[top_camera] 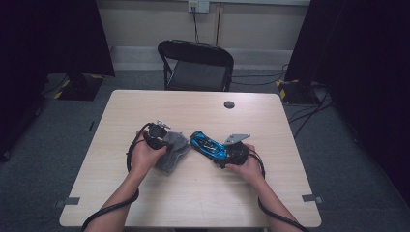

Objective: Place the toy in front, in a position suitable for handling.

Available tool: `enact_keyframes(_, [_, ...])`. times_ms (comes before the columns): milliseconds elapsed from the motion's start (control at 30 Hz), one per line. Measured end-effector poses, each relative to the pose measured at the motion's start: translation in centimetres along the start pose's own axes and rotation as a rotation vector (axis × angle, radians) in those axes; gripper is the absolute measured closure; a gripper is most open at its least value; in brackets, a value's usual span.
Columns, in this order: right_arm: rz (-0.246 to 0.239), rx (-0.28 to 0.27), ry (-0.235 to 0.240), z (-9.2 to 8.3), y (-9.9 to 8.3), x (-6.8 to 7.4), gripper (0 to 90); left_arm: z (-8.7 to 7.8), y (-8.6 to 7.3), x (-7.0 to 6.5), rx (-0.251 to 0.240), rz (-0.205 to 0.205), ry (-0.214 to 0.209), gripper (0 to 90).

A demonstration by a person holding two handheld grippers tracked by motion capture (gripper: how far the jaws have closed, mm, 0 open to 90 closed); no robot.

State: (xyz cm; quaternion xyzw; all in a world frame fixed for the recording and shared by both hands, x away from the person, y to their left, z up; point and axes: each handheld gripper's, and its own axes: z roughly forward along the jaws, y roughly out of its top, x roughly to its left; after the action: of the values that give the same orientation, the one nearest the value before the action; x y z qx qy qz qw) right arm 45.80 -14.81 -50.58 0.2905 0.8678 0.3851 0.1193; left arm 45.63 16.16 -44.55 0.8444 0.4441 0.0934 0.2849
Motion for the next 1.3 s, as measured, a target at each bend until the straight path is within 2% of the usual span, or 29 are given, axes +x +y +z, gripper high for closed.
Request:
enact_keyframes(300, [0.009, 0.001, -0.006, 0.0, 0.0, 0.0, 23.3, -0.5, -1.7, -1.7, 0.018, 0.053, -0.061, 82.5])
enact_keyframes(367, [0.012, 0.001, -0.006, -0.1, -0.1, 0.1, 23.3, -0.5, -2.2, -2.4, 0.02, 0.077, -0.084, 82.4])
enact_keyframes(467, [0.02, 0.001, -0.007, -0.2, -0.1, 0.0, 22.8, -0.4, -2.5, -2.8, 0.02, 0.083, -0.094, 82.3])
enact_keyframes(600, [0.052, 0.007, 0.021, -0.7, 0.1, -0.3, 22.1, 0.0, -2.9, -3.4, 0.019, 0.087, -0.123, 82.2])
enact_keyframes(700, [0.03, -0.01, 0.029, -1.5, 0.4, -0.5, 22.8, 0.3, -3.0, -3.6, 0.028, 0.093, -0.13, 82.1])
enact_keyframes(800, [0.034, -0.024, 0.02, -2.1, 0.8, -0.6, 22.5, 0.4, -3.1, -3.8, 0.029, 0.092, -0.129, 82.1])
enact_keyframes(1000, [0.045, -0.067, 0.029, -2.5, 1.5, -0.7, 27.2, 0.5, -3.0, -4.4, 0.031, 0.111, -0.139, 82.1])
enact_keyframes(1033, [0.043, -0.088, 0.036, -2.5, 1.9, -0.7, 35.4, 0.6, -3.0, -4.6, 0.028, 0.11, -0.142, 82.1])
enact_keyframes(1067, [0.043, -0.088, 0.036, -2.5, 1.9, -0.7, 35.4, 0.6, -3.0, -4.6, 0.028, 0.11, -0.142, 82.1])
enact_keyframes(1133, [0.026, -0.077, 0.023, -2.2, 2.6, -0.4, 42.6, 0.7, -2.9, -4.9, 0.028, 0.114, -0.153, 82.1])
enact_keyframes(1200, [0.017, -0.098, 0.021, -2.0, 3.0, -0.1, 43.3, 0.8, -2.8, -5.3, 0.026, 0.123, -0.159, 82.1])
enact_keyframes(1267, [0.02, -0.079, 0.008, -1.6, 3.3, 0.0, 43.9, 0.9, -2.6, -6.0, 0.026, 0.141, -0.169, 82.1])
enact_keyframes(1300, [0.021, -0.087, 0.01, -1.4, 3.4, 0.1, 44.8, 0.9, -2.6, -6.2, 0.024, 0.144, -0.172, 82.1])
